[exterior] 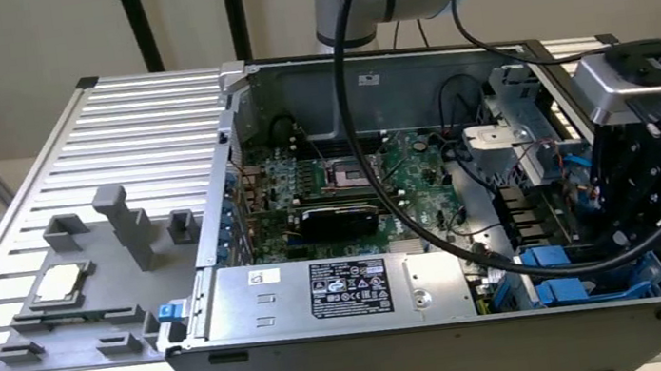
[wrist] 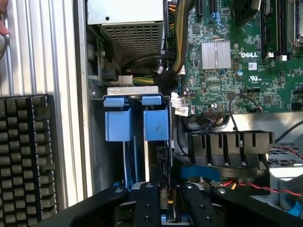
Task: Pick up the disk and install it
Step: 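Insert the first disk wire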
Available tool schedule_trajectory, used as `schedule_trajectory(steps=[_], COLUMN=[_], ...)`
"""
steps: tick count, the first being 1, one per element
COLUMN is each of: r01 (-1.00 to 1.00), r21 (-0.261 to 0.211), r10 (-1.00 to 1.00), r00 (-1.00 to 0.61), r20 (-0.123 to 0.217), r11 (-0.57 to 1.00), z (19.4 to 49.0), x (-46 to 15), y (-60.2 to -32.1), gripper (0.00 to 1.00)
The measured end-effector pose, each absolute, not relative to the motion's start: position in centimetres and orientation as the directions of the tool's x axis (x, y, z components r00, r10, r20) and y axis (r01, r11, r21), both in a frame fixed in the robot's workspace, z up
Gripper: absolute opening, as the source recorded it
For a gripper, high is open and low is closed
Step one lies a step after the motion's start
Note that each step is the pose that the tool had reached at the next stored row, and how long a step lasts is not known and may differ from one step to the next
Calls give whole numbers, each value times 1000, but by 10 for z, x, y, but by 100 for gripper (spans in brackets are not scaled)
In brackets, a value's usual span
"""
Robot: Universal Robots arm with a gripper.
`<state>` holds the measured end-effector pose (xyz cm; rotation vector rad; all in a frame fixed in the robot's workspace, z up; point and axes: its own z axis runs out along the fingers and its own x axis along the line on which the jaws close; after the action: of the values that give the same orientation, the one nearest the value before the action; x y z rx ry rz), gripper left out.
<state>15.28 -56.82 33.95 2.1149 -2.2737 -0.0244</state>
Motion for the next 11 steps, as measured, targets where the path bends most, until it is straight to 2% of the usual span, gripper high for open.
schedule_trajectory(steps=[11], r01=[-997], r21=[36], r10=[-997], r00=[-72], r20=[16], r11=[73], z=[382], x=[153], y=[-568], gripper=[24])
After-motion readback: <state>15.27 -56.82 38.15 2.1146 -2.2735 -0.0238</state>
